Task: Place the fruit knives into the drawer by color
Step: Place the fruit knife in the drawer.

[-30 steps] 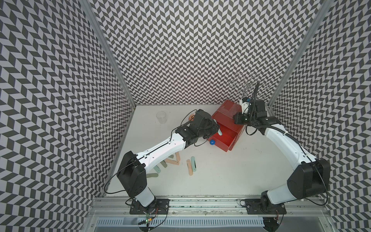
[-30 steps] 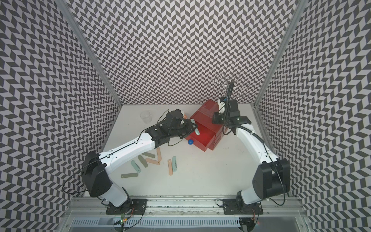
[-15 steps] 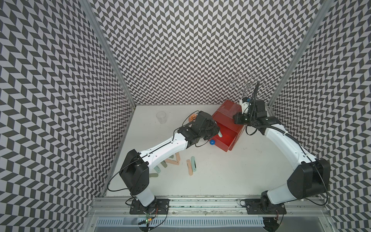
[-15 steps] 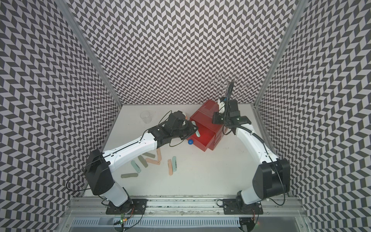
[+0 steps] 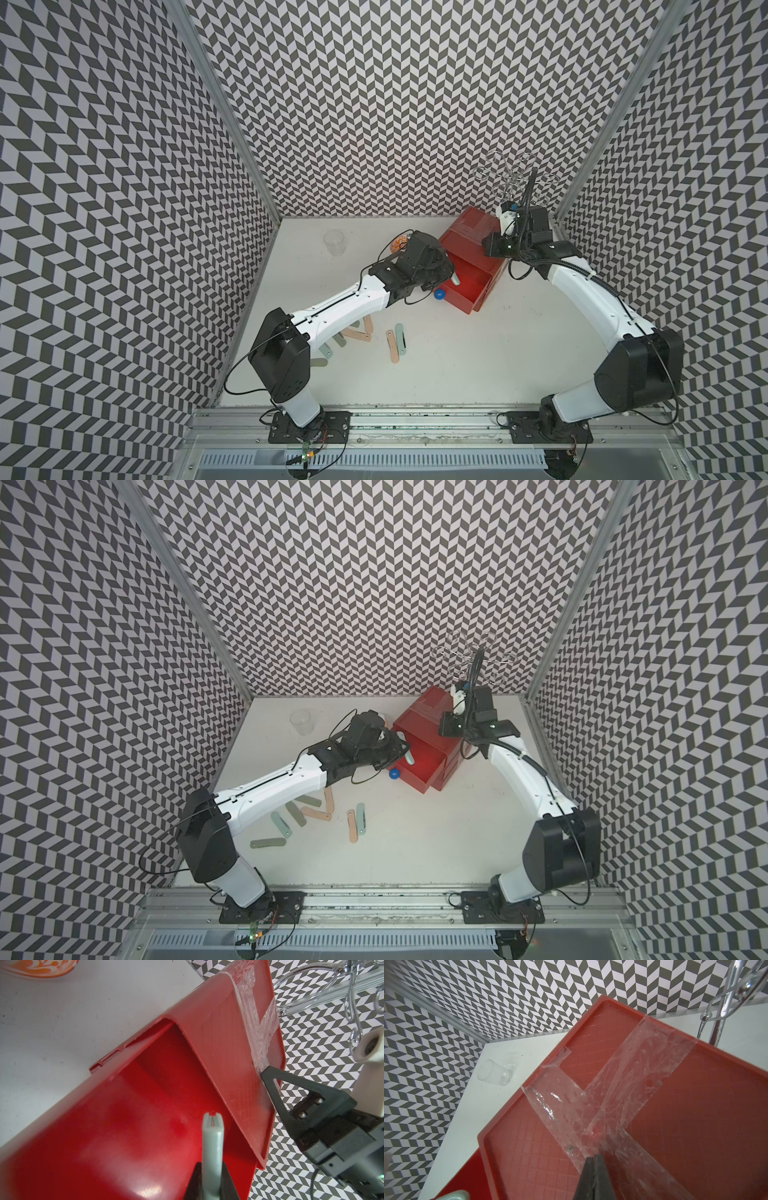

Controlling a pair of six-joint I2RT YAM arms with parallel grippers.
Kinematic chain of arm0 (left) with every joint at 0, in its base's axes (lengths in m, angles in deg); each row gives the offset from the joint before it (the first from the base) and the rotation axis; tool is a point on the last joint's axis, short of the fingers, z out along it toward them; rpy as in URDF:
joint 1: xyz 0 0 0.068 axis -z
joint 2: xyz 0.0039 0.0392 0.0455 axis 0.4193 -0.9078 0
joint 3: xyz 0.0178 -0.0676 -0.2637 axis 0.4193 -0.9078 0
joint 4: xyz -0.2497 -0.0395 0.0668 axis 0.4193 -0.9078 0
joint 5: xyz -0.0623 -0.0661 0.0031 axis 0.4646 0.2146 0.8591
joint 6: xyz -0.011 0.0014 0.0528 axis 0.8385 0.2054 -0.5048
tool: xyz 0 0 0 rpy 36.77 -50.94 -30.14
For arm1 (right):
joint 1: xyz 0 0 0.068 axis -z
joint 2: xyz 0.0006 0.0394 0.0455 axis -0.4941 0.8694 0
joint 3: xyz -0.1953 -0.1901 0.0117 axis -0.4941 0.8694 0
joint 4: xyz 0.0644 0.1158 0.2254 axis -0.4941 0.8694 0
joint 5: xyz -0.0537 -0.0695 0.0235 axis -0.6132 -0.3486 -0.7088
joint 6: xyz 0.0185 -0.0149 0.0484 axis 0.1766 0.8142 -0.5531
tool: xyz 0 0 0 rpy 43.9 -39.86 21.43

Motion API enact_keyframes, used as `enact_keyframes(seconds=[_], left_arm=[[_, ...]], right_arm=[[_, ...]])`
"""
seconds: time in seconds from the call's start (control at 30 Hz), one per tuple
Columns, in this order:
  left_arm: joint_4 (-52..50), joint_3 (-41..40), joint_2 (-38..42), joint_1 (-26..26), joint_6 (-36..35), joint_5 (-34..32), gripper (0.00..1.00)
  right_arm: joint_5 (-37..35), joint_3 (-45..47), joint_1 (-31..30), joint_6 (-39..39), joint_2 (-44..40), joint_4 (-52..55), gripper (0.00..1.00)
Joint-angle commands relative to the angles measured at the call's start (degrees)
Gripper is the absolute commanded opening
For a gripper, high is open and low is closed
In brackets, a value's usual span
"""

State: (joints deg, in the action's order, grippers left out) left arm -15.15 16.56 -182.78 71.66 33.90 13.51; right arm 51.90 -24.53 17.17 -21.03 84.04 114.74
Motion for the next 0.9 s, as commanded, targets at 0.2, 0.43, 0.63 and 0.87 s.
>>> enact_keyframes(seconds=[0.2, 0.43, 0.63, 0.87], left_arm=[[-0.7, 1.1, -0.8, 0.3, -0.8, 0.4, 0.13], [-0.8, 1.3, -0.9, 0.4, -1.1, 0.3, 0.18], [-1.2, 2.1, -1.0, 0.4, -1.7, 0.1, 0.21], [-2.2, 3.7, -1.2, 0.4, -2.9, -0.7, 0.24]], right_arm=[[0.3, 2.0, 0.1, 0.6, 0.6, 4.8, 0.00], [0.3, 1.9, 0.0, 0.7, 0.5, 4.9, 0.00], [0.3, 1.9, 0.1, 0.8, 0.6, 4.9, 0.00], [0.3, 1.7, 0.1, 0.8, 0.7, 5.0, 0.00]])
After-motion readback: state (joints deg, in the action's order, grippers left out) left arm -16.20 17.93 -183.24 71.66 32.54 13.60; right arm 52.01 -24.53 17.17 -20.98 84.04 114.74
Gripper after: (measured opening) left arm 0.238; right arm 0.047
